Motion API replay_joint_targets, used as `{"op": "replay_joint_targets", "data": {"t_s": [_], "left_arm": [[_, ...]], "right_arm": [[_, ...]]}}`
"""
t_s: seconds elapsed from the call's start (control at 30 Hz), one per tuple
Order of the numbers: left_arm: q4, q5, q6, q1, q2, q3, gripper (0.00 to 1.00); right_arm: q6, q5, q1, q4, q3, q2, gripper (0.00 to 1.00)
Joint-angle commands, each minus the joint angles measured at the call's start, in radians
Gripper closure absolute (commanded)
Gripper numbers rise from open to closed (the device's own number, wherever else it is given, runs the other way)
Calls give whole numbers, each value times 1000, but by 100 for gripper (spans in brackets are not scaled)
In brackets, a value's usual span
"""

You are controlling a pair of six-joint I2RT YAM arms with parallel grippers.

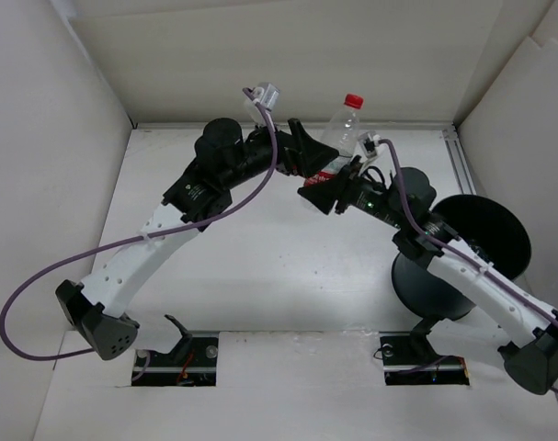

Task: Put the plastic bottles in the bin

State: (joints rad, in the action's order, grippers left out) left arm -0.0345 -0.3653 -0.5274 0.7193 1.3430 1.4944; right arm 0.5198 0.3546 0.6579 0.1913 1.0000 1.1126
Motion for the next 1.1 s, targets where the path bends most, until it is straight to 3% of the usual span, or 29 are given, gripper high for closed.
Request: {"op": "replay_joint_targets", "data": {"t_s": [0.0,0.07,0.23,0.43,0.53,0.7,0.83,0.9,0.97,1.0,1.07], "left_arm": [[121,199,-5,-1,-50,43,0],[163,360,-16,-1,-64,43,0],[202,451,27,-24,-85,-25,0],[191,494,27,-50,-152,-144,0],[182,543,27,-50,-183,-197,0],[193,601,27,-50,-194,-236,0],[182,578,7,-50,-185,-256,0],[182,566,-2,-50,-185,-257,0],[182,557,-2,-50,-185,-257,0],[182,557,-2,-50,-185,-266,0],[191,568,-2,-50,-185,-266,0]], "right_arm": [[-73,-163,-46,-67,40,-109,93],[-92,-215,-90,-134,40,-157,93],[-130,-405,-263,-410,80,-312,93],[-98,-924,-357,-858,216,-358,96],[-52,-1090,-357,-976,216,-436,96],[-24,-1151,-357,-1052,200,-580,92],[-24,-1160,-357,-1090,200,-571,86],[-15,-1169,-357,-1102,209,-560,61],[-15,-1178,-357,-1113,209,-551,14],[-15,-1178,-357,-1113,219,-551,2],[-6,-1178,-357,-1124,219,-542,0]]}}
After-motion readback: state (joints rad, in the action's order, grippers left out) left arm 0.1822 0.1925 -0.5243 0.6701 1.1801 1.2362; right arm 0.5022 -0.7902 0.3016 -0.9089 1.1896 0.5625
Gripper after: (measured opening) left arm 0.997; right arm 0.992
